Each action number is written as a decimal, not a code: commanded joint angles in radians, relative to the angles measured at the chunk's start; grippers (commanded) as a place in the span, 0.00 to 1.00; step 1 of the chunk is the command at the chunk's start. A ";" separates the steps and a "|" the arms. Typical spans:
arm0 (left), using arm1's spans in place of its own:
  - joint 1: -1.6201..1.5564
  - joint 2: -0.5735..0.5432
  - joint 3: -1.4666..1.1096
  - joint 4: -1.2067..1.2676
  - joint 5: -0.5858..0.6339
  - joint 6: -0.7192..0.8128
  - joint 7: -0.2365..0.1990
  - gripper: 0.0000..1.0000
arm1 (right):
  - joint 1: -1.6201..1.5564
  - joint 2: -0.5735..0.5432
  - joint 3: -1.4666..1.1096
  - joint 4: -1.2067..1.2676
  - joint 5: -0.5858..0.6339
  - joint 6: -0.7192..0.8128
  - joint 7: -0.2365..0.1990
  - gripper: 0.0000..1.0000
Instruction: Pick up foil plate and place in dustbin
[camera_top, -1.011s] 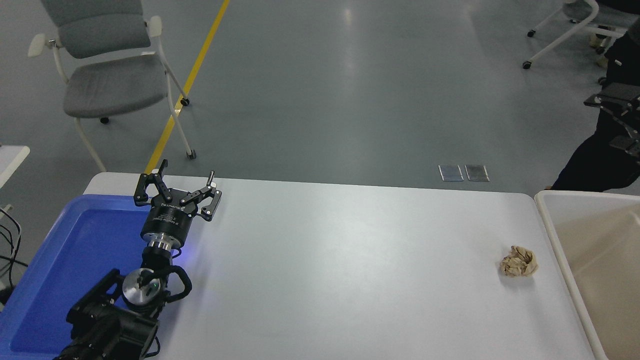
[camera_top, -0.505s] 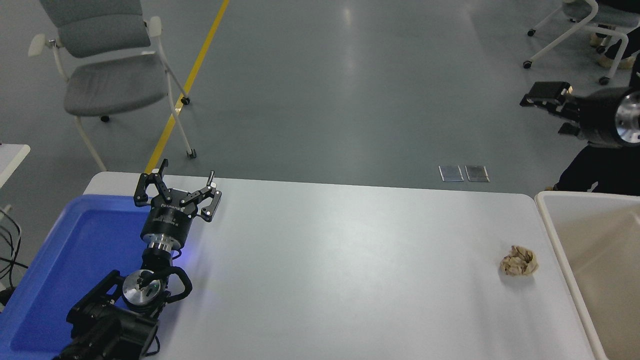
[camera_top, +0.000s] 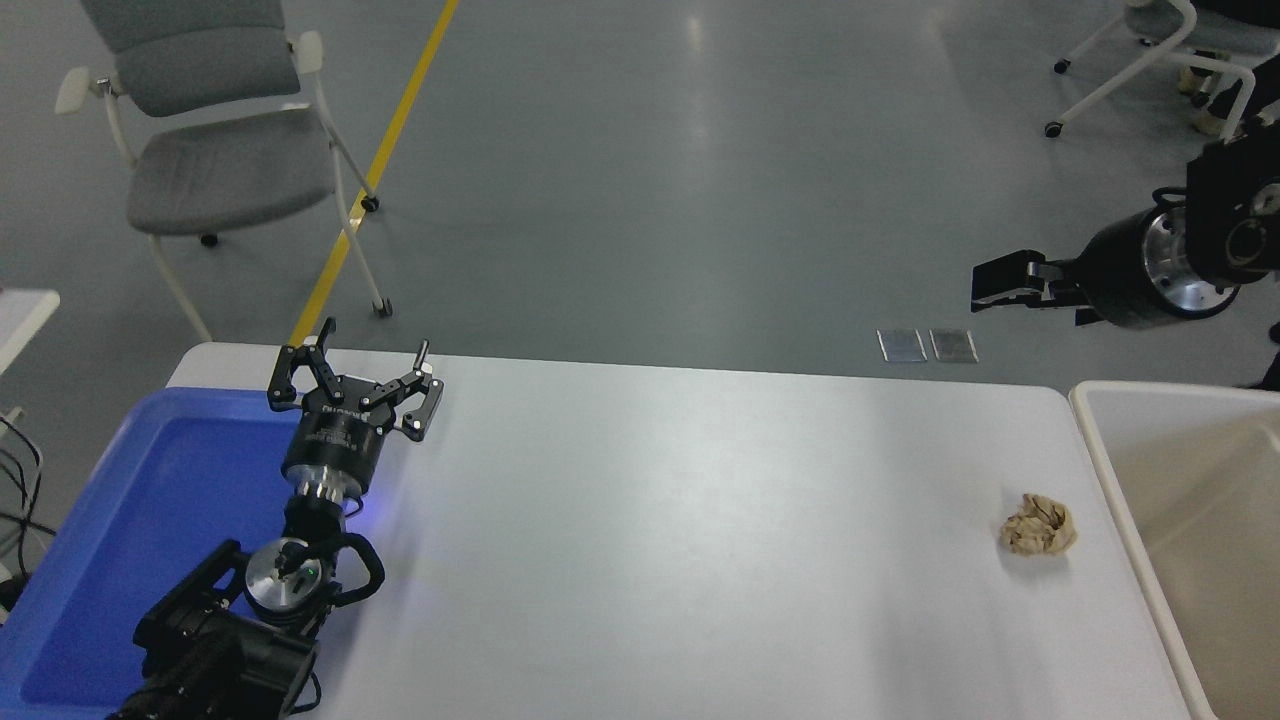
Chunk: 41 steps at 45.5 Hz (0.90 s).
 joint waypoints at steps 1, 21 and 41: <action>0.000 0.000 0.000 0.000 -0.001 0.000 0.000 0.99 | 0.118 0.149 -0.022 0.135 0.017 0.139 0.001 1.00; 0.000 0.000 0.000 0.000 0.000 0.000 0.000 0.99 | 0.156 0.252 0.015 0.129 0.303 0.343 0.002 1.00; 0.000 0.000 0.000 0.000 0.000 0.000 0.000 0.99 | 0.184 0.254 -0.043 0.126 0.323 0.317 0.002 1.00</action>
